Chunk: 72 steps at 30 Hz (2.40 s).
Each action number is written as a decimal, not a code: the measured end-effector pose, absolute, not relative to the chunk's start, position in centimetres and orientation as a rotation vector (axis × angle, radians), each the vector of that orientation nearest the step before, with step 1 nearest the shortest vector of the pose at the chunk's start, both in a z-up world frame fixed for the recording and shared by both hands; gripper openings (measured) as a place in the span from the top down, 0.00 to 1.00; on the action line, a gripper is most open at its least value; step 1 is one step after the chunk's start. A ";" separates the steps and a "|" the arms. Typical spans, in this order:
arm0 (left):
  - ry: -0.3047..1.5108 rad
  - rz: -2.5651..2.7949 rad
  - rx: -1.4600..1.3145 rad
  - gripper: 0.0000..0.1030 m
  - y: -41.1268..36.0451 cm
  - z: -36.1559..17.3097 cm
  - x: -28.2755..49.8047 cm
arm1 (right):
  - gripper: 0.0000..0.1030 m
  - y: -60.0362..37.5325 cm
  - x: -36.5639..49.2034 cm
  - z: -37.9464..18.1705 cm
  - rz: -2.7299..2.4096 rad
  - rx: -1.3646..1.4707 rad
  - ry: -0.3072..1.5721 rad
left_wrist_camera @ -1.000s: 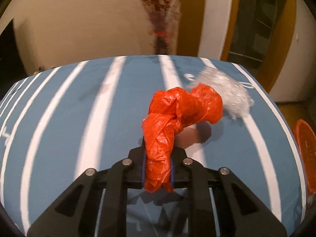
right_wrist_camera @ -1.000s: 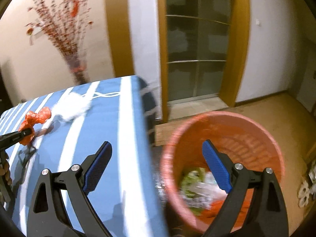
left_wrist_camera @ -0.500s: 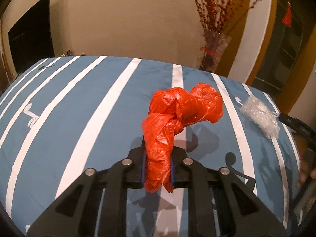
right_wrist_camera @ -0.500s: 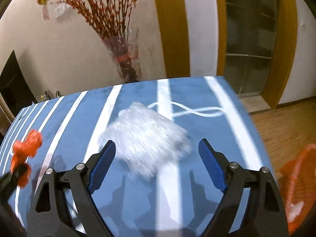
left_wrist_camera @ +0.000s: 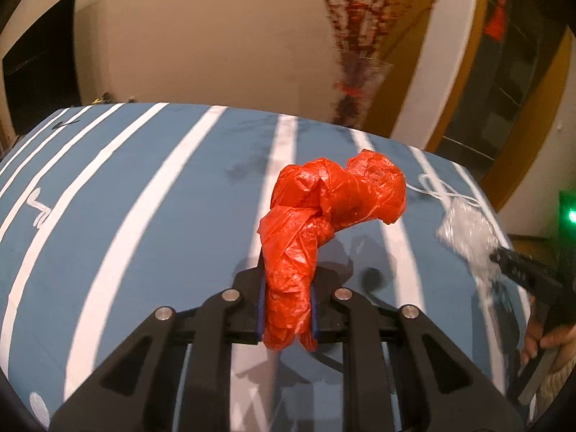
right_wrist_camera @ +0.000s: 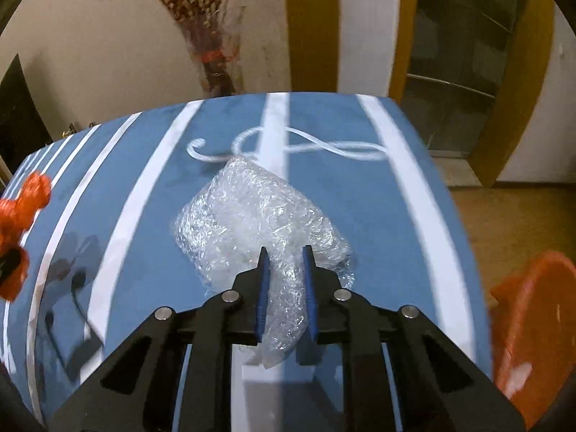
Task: Collect trash
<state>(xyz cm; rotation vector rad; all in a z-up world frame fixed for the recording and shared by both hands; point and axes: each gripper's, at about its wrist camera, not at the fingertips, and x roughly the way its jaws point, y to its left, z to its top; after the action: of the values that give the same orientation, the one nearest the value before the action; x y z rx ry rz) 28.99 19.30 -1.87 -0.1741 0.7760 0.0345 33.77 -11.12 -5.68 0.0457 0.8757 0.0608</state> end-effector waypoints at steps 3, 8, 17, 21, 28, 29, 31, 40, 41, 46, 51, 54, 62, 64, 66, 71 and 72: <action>0.770 -0.010 -0.159 0.82 16.8 -0.9 28.0 | 0.85 -14.4 29.6 -3.6 0.024 0.081 0.816; 0.750 -0.102 -0.124 0.82 11.8 1.0 26.1 | 0.86 -19.7 23.8 -0.3 -0.039 0.157 0.722; 0.745 -0.297 -0.057 0.82 0.6 3.1 23.0 | 0.86 -27.2 16.7 3.3 -0.184 0.195 0.607; 0.754 -0.372 -0.041 0.82 -3.9 3.4 22.1 | 0.86 -30.5 14.3 3.6 -0.247 0.240 0.584; 0.772 -0.486 -0.014 0.82 -11.7 3.4 21.1 | 0.86 -34.8 11.9 3.1 -0.342 0.305 0.556; 0.777 -0.497 -0.009 0.81 -12.7 3.3 21.0 | 0.86 -35.2 11.8 3.0 -0.348 0.313 0.554; 0.789 -0.521 -0.001 0.81 -14.7 2.9 21.0 | 0.86 -36.3 11.6 2.9 -0.362 0.328 0.549; 0.844 -0.591 0.035 0.79 -21.5 0.6 21.6 | 0.86 -39.3 11.5 1.9 -0.372 0.394 0.538; 0.847 -0.590 0.043 0.75 -22.1 0.3 21.5 | 0.86 -39.5 11.7 1.7 -0.368 0.404 0.543; 0.873 -0.585 0.072 0.58 -23.5 -1.4 21.9 | 0.76 -40.4 12.3 0.2 -0.342 0.439 0.589; 0.885 -0.556 0.090 0.49 -23.0 -2.2 22.0 | 0.60 -40.7 11.0 0.1 -0.354 0.449 0.583; 0.873 -0.533 0.084 0.46 -21.5 -1.7 22.2 | 0.47 -40.5 9.9 1.0 -0.367 0.433 0.559; 0.688 -0.462 0.075 0.14 -14.8 2.8 17.5 | 0.08 -36.8 4.8 5.1 -0.411 0.278 0.415; 0.647 -0.446 0.071 0.09 -13.1 3.9 15.8 | 0.02 -35.0 3.3 5.9 -0.451 0.208 0.373; 0.595 -0.416 0.075 0.04 -11.2 4.8 13.6 | 0.02 -32.6 1.6 6.6 -0.506 0.105 0.334; 0.523 -0.333 0.088 0.04 -7.4 5.2 8.5 | 0.02 -28.5 -2.1 6.9 -0.531 0.019 0.281; 0.517 -0.321 0.089 0.04 -6.9 5.1 7.7 | 0.02 -27.9 -2.6 6.8 -0.510 0.022 0.282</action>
<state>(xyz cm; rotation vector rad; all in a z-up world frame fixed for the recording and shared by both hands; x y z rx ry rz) 7.71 -6.89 5.09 0.0890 0.5171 -0.3209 -2.64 -27.92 6.75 0.0216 0.2824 -0.5101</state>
